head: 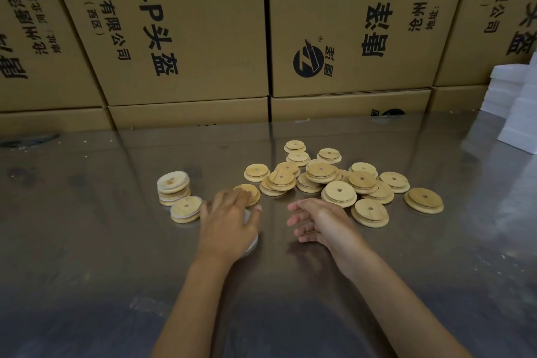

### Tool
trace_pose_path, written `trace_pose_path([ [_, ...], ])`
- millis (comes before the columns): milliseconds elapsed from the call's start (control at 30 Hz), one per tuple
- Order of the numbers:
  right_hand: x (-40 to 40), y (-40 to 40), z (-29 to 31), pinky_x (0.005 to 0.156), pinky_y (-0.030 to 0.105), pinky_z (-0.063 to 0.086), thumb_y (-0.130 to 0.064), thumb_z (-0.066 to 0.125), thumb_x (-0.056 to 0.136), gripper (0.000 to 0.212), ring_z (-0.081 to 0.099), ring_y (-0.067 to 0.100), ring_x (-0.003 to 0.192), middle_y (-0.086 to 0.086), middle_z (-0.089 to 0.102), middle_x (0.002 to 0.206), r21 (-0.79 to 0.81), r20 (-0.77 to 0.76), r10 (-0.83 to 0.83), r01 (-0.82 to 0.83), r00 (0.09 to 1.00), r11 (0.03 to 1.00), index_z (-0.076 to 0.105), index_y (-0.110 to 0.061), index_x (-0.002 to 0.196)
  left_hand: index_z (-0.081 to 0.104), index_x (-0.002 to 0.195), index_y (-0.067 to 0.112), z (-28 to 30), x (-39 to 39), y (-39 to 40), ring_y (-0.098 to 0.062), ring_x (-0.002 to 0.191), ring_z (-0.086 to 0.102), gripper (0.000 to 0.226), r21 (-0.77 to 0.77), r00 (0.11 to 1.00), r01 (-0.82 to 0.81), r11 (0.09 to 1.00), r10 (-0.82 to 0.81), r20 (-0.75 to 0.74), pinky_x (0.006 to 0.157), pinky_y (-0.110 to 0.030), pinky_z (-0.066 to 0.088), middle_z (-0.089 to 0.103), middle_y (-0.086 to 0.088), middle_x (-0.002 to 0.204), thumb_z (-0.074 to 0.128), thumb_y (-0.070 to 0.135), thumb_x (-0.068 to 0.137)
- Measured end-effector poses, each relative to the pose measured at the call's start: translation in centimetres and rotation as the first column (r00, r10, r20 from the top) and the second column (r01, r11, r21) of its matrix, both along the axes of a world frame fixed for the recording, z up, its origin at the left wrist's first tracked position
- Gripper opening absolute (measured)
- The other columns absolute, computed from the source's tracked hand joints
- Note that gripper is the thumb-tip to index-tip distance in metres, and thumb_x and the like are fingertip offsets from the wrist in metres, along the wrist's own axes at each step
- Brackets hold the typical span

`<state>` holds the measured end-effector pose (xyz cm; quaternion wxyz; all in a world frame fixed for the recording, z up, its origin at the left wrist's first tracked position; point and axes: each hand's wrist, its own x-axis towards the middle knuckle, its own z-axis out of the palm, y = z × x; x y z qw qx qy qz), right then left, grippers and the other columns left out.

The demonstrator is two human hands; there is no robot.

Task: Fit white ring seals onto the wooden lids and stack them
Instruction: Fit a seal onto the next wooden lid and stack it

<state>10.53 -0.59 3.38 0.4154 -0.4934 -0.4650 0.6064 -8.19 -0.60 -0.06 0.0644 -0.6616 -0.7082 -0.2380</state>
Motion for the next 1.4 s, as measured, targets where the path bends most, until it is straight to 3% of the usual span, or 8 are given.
trace_pose_path([
  [167, 0.0, -0.1, 0.1, 0.061, 0.027, 0.047, -0.016, 0.050, 0.101, 0.027, 0.055, 0.020, 0.064, 0.013, 0.068, 0.081, -0.008, -0.006, 0.003, -0.003, 1.000, 1.000, 0.069, 0.001, 0.108, 0.052, 0.131, 0.033, 0.1, -0.1, -0.1, -0.012, 0.130, 0.037, 0.046, -0.063, 0.997, 0.043, 0.997, -0.047, -0.062, 0.112, -0.041, 0.017, 0.052, 0.016, 0.137, 0.050, 0.048, 0.088],
  [600, -0.2, 0.5, -0.6, 0.056, 0.026, 0.048, -0.012, 0.052, 0.099, 0.021, 0.056, 0.019, 0.060, 0.012, 0.068, 0.076, -0.011, -0.006, -0.045, 0.045, 0.999, 0.999, 0.071, -0.002, 0.098, 0.067, 0.106, 0.034, 1.2, 2.8, -1.2, -0.009, 0.097, 0.053, 0.025, 0.021, 0.943, 0.331, 0.943, -0.332, 0.024, 0.077, -0.021, 0.029, 0.067, 0.016, 0.103, 0.057, 0.032, 0.083],
  [767, -0.1, 1.0, -1.8, 0.076, 0.025, 0.053, -0.015, 0.056, 0.096, 0.018, 0.062, 0.012, 0.083, -0.003, 0.068, 0.090, 0.279, 0.381, -0.166, 0.058, 0.909, 0.958, 0.073, -0.016, 0.100, 0.057, 0.122, 0.040, 1.4, 3.9, -1.6, -0.006, 0.105, 0.046, 0.041, 0.009, 0.934, 0.358, 0.934, -0.358, -0.001, 0.084, -0.023, 0.028, 0.060, 0.018, 0.110, 0.056, 0.041, 0.082],
  [833, -0.2, 1.0, -2.1, 0.070, 0.010, 0.046, -0.015, 0.057, 0.094, 0.022, 0.059, 0.008, 0.087, -0.001, 0.065, 0.105, 0.316, 0.487, -0.132, -0.033, 0.863, 0.948, 0.069, -0.018, 0.112, 0.052, 0.125, 0.039, 1.2, 4.0, -1.7, -0.007, 0.111, 0.043, 0.045, -0.016, 0.941, 0.338, 0.941, -0.339, -0.023, 0.095, -0.026, 0.029, 0.056, 0.019, 0.116, 0.055, 0.049, 0.080],
  [933, -0.4, 1.1, -2.3, 0.077, 0.015, 0.042, -0.013, 0.056, 0.093, 0.032, 0.057, 0.008, 0.094, 0.001, 0.059, 0.116, 0.321, 0.566, -0.102, -0.105, 0.818, 0.941, 0.063, -0.020, 0.124, 0.052, 0.122, 0.035, 0.9, 4.0, -1.6, -0.010, 0.115, 0.046, 0.040, -0.049, 0.947, 0.320, 0.946, -0.321, -0.003, 0.101, -0.031, 0.031, 0.058, 0.016, 0.117, 0.054, 0.049, 0.085],
  [1100, -0.3, 0.9, -2.0, 0.092, 0.027, 0.047, -0.019, 0.057, 0.096, 0.031, 0.059, 0.014, 0.105, 0.001, 0.060, 0.117, 0.311, 0.495, -0.136, -0.028, 0.858, 0.950, 0.059, -0.019, 0.127, 0.050, 0.117, 0.031, 1.2, 4.2, -1.6, -0.010, 0.104, 0.048, 0.039, 0.067, 0.962, 0.265, 0.962, -0.268, 0.057, 0.092, -0.024, 0.027, 0.060, 0.013, 0.104, 0.062, 0.047, 0.083],
  [1233, -0.3, 0.7, -1.3, 0.071, 0.021, 0.052, -0.035, 0.057, 0.099, 0.020, 0.063, 0.002, 0.076, -0.008, 0.067, 0.094, 0.217, 0.240, -0.101, 0.048, 0.966, 0.975, 0.060, -0.023, 0.115, 0.050, 0.117, 0.033, 1.6, 4.9, -1.6, -0.006, 0.103, 0.049, 0.039, 0.182, 0.940, 0.262, 0.948, -0.293, 0.174, 0.089, -0.021, 0.026, 0.060, 0.019, 0.108, 0.064, 0.043, 0.082],
  [1400, -0.2, 0.4, -1.2, 0.058, 0.024, 0.052, -0.027, 0.060, 0.098, 0.017, 0.063, 0.010, 0.064, -0.001, 0.065, 0.073, 0.060, 0.011, -0.037, 0.037, 0.999, 0.998, 0.072, -0.016, 0.100, 0.047, 0.122, 0.040, 1.8, 5.2, -1.8, 0.004, 0.109, 0.045, 0.048, 0.176, 0.926, 0.257, 0.950, -0.294, 0.236, 0.093, -0.020, 0.024, 0.055, 0.028, 0.117, 0.056, 0.059, 0.079],
])
